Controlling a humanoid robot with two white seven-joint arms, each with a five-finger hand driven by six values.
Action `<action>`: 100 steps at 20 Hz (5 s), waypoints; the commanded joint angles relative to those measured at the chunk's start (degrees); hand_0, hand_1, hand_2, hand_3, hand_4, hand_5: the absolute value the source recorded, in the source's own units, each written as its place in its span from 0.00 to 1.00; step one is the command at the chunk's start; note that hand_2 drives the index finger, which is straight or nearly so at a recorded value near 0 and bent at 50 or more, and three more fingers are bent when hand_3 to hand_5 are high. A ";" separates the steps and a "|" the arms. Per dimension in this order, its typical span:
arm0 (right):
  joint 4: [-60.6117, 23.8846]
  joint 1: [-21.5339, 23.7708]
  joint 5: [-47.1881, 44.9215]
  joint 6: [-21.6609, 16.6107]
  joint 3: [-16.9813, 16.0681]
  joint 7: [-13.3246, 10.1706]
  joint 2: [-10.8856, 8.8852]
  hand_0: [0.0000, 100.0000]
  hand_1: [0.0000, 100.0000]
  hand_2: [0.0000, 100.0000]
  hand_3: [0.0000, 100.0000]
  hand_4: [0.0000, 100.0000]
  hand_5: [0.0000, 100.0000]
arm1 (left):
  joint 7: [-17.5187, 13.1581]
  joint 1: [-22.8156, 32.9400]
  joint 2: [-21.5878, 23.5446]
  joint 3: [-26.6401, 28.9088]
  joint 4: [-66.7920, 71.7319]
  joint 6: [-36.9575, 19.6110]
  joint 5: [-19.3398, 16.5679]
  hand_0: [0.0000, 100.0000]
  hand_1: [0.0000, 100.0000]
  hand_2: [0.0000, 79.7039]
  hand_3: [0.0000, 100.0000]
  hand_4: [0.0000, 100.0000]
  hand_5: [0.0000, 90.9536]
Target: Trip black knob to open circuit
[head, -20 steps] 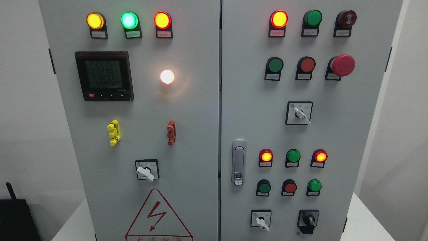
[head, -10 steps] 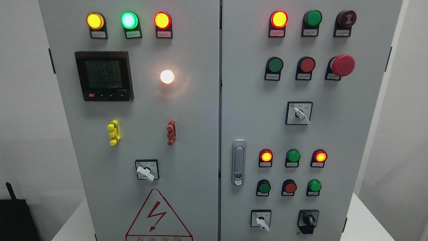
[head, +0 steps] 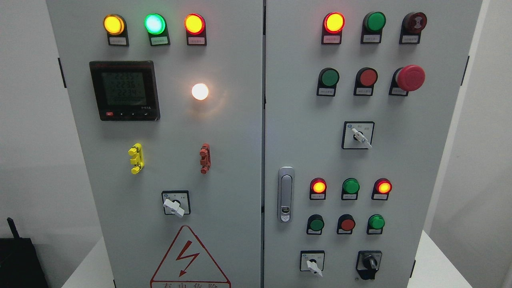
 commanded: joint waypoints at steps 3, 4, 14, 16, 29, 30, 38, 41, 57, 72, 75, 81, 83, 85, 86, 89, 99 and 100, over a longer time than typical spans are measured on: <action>-10.06 -1.06 0.59 -1.50 0.33 -4.09 0.08 0.00 0.00 0.00 0.84 0.72 0.59 | 0.00 0.00 0.00 0.00 0.00 0.04 -1.32 0.12 0.39 0.00 0.00 0.00 0.00; -10.94 -1.15 0.59 -1.68 0.33 -4.36 0.08 0.00 0.00 0.00 0.85 0.74 0.60 | 0.00 0.00 0.00 0.00 0.00 0.04 -1.32 0.12 0.39 0.00 0.00 0.00 0.00; -23.77 -0.89 0.51 -1.07 0.95 -6.12 0.08 0.00 0.00 0.00 1.00 0.92 0.86 | 0.00 0.00 0.00 0.00 0.00 -0.05 -1.32 0.12 0.39 0.00 0.00 0.00 0.00; -25.79 -0.97 0.42 -1.07 1.56 -6.21 -0.01 0.00 0.00 0.00 1.00 0.94 0.90 | 0.00 0.00 0.00 0.00 0.00 0.04 -1.32 0.12 0.39 0.00 0.00 0.00 0.00; -37.84 -3.25 0.24 6.31 1.74 -7.70 0.08 0.00 0.00 0.00 1.00 1.00 1.00 | 0.00 0.00 0.00 0.00 0.00 0.04 -1.32 0.12 0.39 0.00 0.00 0.00 0.00; -38.02 -3.70 0.24 6.49 1.74 -7.70 0.08 0.00 0.00 0.00 1.00 1.00 1.00 | 0.00 0.00 0.00 0.00 0.00 -0.05 -1.32 0.12 0.39 0.00 0.00 0.00 0.00; -40.21 -5.63 0.15 8.51 1.83 -7.44 0.08 0.00 0.00 0.00 1.00 1.00 1.00 | 0.00 0.00 0.00 0.00 0.00 0.04 -1.32 0.12 0.39 0.00 0.00 0.00 0.00; -41.27 -6.51 -1.77 11.05 1.91 -7.44 -0.01 0.00 0.00 0.00 1.00 1.00 1.00 | 0.00 0.00 0.00 0.00 0.00 0.04 -1.32 0.12 0.39 0.00 0.00 0.00 0.00; -43.82 -11.87 -5.38 18.53 1.92 -7.44 -0.71 0.00 0.00 0.00 1.00 1.00 1.00 | 0.00 0.00 0.00 0.00 0.00 -0.05 -1.32 0.12 0.39 0.00 0.00 0.00 0.00; -44.00 -15.65 -5.47 21.61 1.83 -7.44 -1.24 0.00 0.00 0.00 1.00 1.00 1.00 | 0.00 0.00 0.00 0.00 0.00 0.04 -1.32 0.12 0.39 0.00 0.00 0.00 0.00; -43.99 -16.44 -6.87 22.48 1.74 -7.44 -1.33 0.00 0.00 0.00 1.00 1.00 1.00 | 0.00 0.00 0.00 0.00 0.00 0.04 -1.32 0.12 0.39 0.00 0.00 0.00 0.00; -43.73 -16.88 -7.31 23.10 1.91 -7.44 -1.68 0.00 0.00 0.00 1.00 1.00 1.00 | 0.00 0.00 0.00 0.00 0.00 0.04 -1.32 0.12 0.39 0.00 0.00 0.00 0.00; -43.64 -16.97 -7.40 23.10 2.00 -7.44 -1.68 0.00 0.00 0.00 1.00 1.00 1.00 | 0.00 0.00 0.00 0.00 0.00 -0.05 -1.32 0.12 0.39 0.00 0.00 0.00 0.00; -43.56 -17.23 -7.40 23.45 2.09 -7.44 -1.68 0.00 0.00 0.00 1.00 1.00 1.00 | 0.00 0.00 0.00 0.00 0.00 -0.05 -1.32 0.12 0.39 0.00 0.00 0.00 0.00; -43.56 -17.32 -7.40 23.72 2.09 -7.44 -1.68 0.00 0.00 0.00 1.00 1.00 1.00 | 0.00 0.00 0.00 0.00 0.00 0.04 -1.32 0.12 0.39 0.00 0.00 0.00 0.00; -43.03 -17.59 -7.40 23.72 2.18 -7.44 -1.68 0.00 0.00 0.00 1.00 1.00 1.00 | 0.00 0.00 0.00 0.00 0.00 0.04 -1.32 0.12 0.39 0.00 0.00 0.00 0.00; -41.89 -17.67 -7.40 23.72 2.18 -7.44 -1.68 0.00 0.00 0.00 1.00 1.00 1.00 | 0.00 0.00 0.00 0.00 0.00 -0.05 -1.32 0.12 0.39 0.00 0.00 0.00 0.00; -41.97 -17.67 -7.40 23.72 2.27 -7.44 -1.68 0.00 0.00 0.00 1.00 1.00 1.00 | 0.00 0.00 0.00 0.00 0.00 -0.05 -1.32 0.12 0.39 0.00 0.00 0.00 0.00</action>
